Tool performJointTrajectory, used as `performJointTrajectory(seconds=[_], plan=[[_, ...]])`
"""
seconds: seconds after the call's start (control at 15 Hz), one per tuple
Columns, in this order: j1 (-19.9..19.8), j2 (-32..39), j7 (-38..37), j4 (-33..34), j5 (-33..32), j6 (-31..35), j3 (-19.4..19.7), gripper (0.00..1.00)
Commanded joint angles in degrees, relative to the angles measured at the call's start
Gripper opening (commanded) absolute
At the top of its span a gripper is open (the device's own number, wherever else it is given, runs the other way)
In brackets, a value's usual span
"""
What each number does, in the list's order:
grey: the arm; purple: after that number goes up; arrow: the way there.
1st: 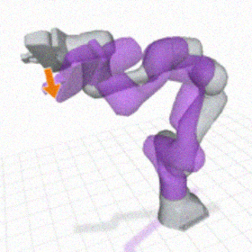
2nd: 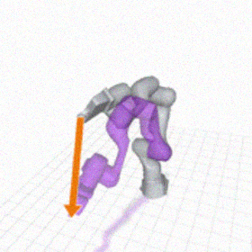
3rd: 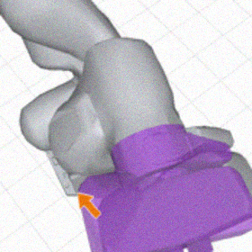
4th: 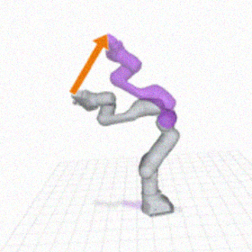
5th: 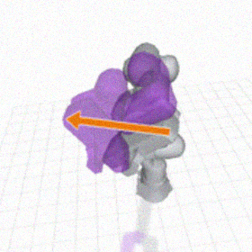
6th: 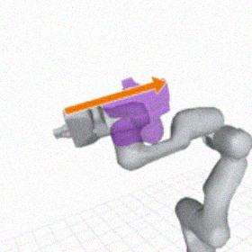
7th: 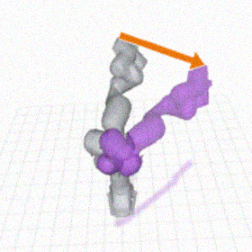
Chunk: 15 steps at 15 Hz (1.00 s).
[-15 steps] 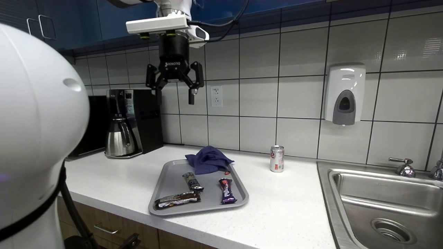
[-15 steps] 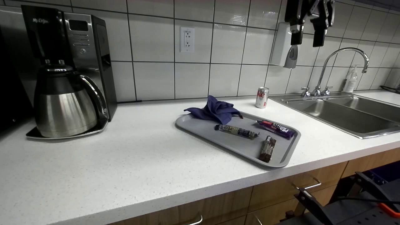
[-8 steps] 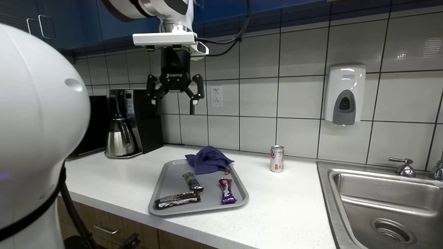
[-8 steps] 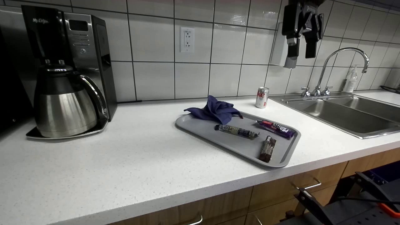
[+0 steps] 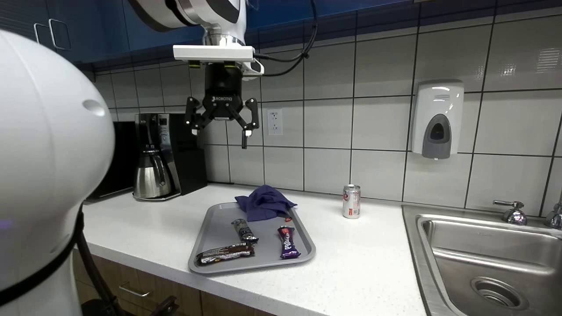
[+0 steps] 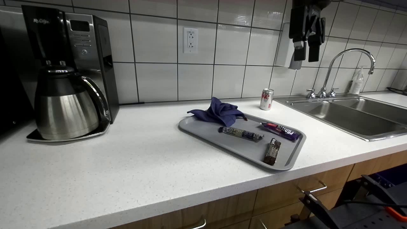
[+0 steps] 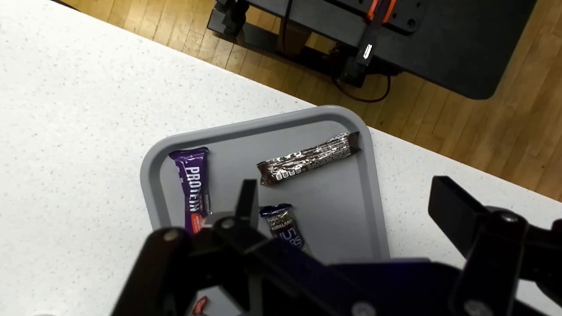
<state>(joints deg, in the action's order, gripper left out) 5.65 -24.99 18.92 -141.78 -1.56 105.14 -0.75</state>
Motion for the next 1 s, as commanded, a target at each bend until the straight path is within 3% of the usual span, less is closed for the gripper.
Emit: performJointTrajectory(seconds=[0.0, 0.93], plan=[[0.4, 0.2, 1.0, 0.3, -0.1, 0.0, 0.4, 1.0], [0.3, 0.3, 0.0, 0.1, -0.1, -0.1, 0.2, 1.0]])
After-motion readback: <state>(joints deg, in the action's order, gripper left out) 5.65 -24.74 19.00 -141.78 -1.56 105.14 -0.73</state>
